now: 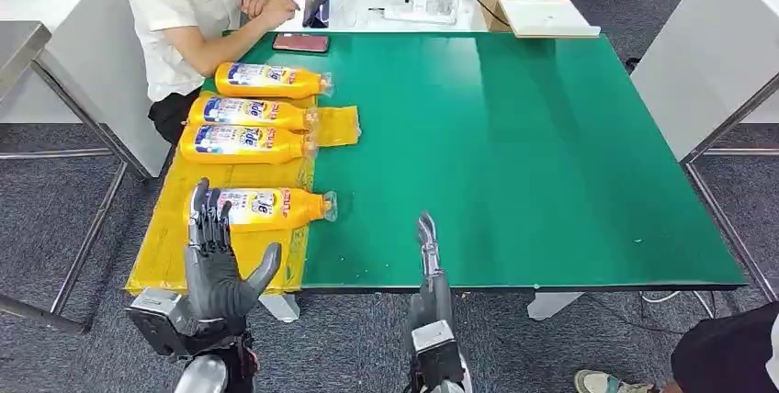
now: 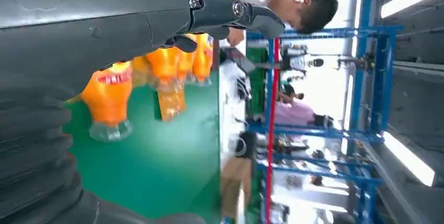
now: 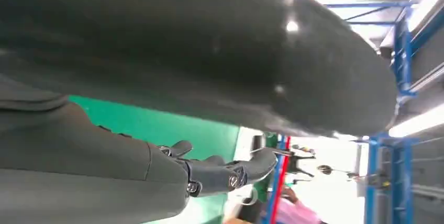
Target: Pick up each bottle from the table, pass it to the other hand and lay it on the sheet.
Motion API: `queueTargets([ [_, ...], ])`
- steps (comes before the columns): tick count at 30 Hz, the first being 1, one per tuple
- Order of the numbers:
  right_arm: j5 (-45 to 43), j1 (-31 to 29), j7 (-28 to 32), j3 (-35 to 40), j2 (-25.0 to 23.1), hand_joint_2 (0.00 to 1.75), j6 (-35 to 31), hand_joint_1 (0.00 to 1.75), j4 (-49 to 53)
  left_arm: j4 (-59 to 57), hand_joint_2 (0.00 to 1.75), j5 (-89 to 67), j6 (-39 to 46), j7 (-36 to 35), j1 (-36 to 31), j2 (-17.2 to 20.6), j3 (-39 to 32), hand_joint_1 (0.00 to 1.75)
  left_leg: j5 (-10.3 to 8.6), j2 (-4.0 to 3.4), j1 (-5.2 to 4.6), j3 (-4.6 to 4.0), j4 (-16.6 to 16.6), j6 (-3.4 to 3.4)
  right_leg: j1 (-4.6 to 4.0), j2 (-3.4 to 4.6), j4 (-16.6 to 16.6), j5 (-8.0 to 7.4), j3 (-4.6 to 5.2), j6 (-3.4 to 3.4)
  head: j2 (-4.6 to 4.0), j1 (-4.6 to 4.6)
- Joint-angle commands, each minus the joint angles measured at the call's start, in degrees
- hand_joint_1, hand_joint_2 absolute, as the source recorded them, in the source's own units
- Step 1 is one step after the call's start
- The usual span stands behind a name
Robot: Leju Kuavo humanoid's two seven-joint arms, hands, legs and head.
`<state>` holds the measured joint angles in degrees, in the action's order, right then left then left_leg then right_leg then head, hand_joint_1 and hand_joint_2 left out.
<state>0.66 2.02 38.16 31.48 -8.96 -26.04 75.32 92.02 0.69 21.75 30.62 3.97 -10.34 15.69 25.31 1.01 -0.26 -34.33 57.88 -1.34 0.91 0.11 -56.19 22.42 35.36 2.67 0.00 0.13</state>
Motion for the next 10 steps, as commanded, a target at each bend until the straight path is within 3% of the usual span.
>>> queueTargets([
  [1, -2.6, -0.23, -0.52, 5.45, 1.61, 1.75, -2.42, 0.0, -1.68, -13.87, 1.75, -12.03, 9.62, -3.66, -3.37, 2.15, 2.37, 0.0, 0.06, 0.02, 0.06, 0.38, -0.17, 0.12, -0.07, -0.1, 0.14, 0.09, -0.4, -0.13, 0.0, 0.0],
  [2, -0.67, -0.25, 1.12, 5.16, 1.74, 1.75, -3.74, 0.0, -1.48, -13.68, 1.75, -13.12, 10.2, -2.96, -3.2, 2.39, 2.58, 0.0, 0.1, -0.02, 0.07, 0.44, -0.16, 0.14, -0.09, -0.08, 0.15, 0.12, -0.46, -0.15, 0.0, 0.0],
  [3, 2.48, 1.1, 1.84, 3.56, 1.66, 1.75, -10.38, 0.0, 6.17, -13.2, 1.75, -14.81, 10.95, -1.67, -3.14, 2.58, 2.98, 0.0, 0.08, -0.07, 0.05, 0.4, -0.17, 0.1, -0.07, -0.02, 0.14, 0.08, -0.39, -0.12, 0.0, -0.02],
  [10, 7.66, 3.11, 1.84, 0.99, 1.87, 1.75, -13.96, 0.0, 9.02, -10.45, 1.75, -16.65, 11.35, -1.59, -2.87, 3.29, 5.77, 0.0, 0.13, 0.06, 0.05, 0.26, -0.04, 0.1, -0.07, -0.15, 0.02, 0.17, -0.29, -0.12, -0.02, -0.02],
])
